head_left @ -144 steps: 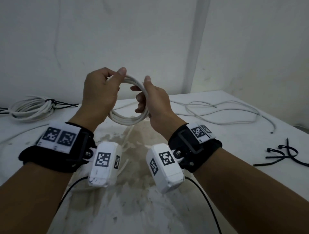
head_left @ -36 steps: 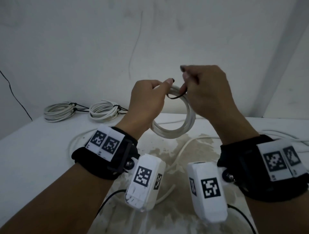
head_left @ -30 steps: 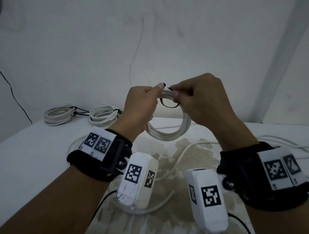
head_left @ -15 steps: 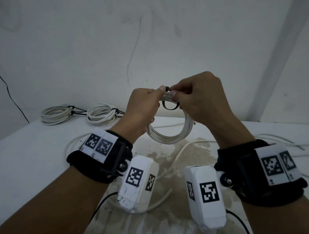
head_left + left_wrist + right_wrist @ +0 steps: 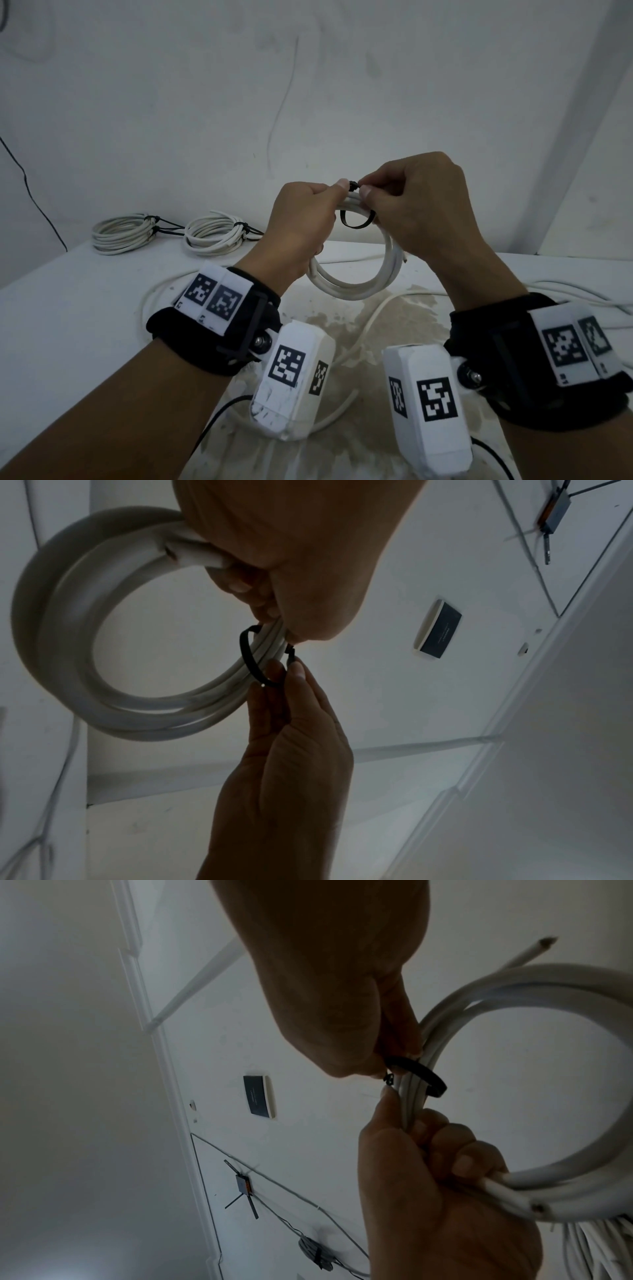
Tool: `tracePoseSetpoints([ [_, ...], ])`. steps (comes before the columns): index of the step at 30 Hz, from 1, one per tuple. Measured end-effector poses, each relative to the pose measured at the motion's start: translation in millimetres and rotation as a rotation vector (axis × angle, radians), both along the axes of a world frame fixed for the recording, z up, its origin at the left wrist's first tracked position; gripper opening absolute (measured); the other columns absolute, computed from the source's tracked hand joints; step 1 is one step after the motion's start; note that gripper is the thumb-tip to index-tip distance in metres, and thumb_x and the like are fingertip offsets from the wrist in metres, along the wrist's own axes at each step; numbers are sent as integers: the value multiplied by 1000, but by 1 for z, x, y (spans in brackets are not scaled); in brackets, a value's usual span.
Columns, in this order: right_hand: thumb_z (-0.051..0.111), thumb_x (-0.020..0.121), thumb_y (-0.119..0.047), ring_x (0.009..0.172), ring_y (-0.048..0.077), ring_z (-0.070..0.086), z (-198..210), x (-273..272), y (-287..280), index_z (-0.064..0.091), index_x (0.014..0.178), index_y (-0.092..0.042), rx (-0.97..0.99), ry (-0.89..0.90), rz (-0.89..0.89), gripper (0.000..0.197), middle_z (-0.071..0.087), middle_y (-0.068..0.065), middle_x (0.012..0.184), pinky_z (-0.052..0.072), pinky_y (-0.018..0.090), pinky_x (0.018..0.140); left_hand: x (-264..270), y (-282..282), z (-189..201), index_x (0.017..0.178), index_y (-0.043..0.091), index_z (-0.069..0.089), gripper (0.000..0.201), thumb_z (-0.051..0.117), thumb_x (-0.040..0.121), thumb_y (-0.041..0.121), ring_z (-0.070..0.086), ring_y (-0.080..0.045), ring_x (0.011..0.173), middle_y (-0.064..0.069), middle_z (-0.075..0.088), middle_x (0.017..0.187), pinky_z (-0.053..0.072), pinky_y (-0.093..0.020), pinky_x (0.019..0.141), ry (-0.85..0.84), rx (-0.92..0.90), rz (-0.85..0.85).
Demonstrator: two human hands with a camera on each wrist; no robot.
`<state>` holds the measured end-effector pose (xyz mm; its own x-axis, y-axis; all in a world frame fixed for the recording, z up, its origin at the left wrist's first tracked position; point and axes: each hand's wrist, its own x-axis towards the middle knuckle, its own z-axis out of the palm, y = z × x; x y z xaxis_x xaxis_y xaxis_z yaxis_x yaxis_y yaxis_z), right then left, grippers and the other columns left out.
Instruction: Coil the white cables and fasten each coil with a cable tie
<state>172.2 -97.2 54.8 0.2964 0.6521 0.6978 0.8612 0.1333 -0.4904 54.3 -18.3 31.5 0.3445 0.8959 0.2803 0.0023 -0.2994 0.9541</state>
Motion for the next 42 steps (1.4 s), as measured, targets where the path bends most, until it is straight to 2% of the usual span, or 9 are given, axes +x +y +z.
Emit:
tracePoseSetpoints([
  [8, 70, 86, -18, 68, 13, 69, -2, -2, 1, 81, 93, -19, -31, 5, 13, 14, 73, -5, 74, 57, 31, 73, -2, 0, 1, 90, 3, 73, 34, 59, 97, 33, 21, -16, 50, -9, 34, 68, 20, -24, 44, -23, -36, 4],
  [13, 70, 85, -19, 70, 10, 67, -1, -4, 0, 81, 90, -19, 19, 42, -27, 12, 69, -7, 70, 54, 25, 71, -1, -2, 1, 94, -2, 71, 38, 59, 97, 34, 22, -16, 47, -10, 35, 70, 20, -22, 42, -1, 5, 15],
  [15, 70, 85, -19, 70, 12, 68, -1, -5, 1, 80, 89, -19, 9, 51, -18, 11, 71, -6, 72, 57, 31, 74, -1, -3, 1, 91, 2, 73, 35, 59, 97, 34, 23, -15, 45, -11, 37, 70, 21, -22, 42, 1, 23, 17],
  [21, 70, 87, -25, 85, 15, 69, -2, 2, 3, 70, 114, -19, -105, 118, 18, 27, 72, -3, 77, 54, 36, 88, -3, -4, 2, 79, 23, 78, 31, 57, 97, 38, 40, -4, 45, -3, 52, 57, 33, -23, 51, 163, 359, 59],
  [28, 68, 83, -20, 71, 17, 70, -4, 4, 5, 74, 81, -21, -16, 176, 19, 7, 72, -1, 71, 58, 40, 77, -2, -1, -1, 76, 33, 75, 30, 55, 98, 35, 43, -4, 49, 14, 50, 48, 32, -13, 50, 239, 475, 2],
  [31, 69, 81, -22, 65, 12, 68, -7, 4, 6, 71, 76, -16, -21, 344, 35, 8, 71, -1, 68, 60, 39, 71, -3, 0, -3, 84, 28, 80, 28, 56, 98, 34, 48, -1, 55, 19, 59, 53, 34, -13, 55, 224, 476, -21],
  [34, 69, 83, -22, 61, 2, 58, -6, 9, 1, 73, 80, -11, -169, 633, 58, 12, 69, -3, 74, 50, 25, 60, -1, -2, -8, 88, 25, 80, 27, 57, 98, 33, 52, 2, 58, 15, 65, 61, 35, -12, 59, 218, 498, -48],
  [39, 68, 82, -16, 86, 19, 63, -2, 21, -3, 70, 74, -17, -216, 1078, 224, 8, 72, -2, 76, 50, 37, 85, 1, -6, -9, 91, 25, 80, 23, 59, 97, 33, 65, 0, 74, 13, 74, 78, 45, -16, 67, 275, 680, -83],
  [42, 64, 89, -8, 78, 18, 61, 3, 27, -4, 66, 86, -10, -53, 1214, 214, 5, 66, 3, 82, 53, 34, 72, 3, -14, -11, 92, 21, 79, 20, 61, 97, 27, 65, 7, 74, 23, 71, 75, 42, -9, 67, 268, 734, -194],
])
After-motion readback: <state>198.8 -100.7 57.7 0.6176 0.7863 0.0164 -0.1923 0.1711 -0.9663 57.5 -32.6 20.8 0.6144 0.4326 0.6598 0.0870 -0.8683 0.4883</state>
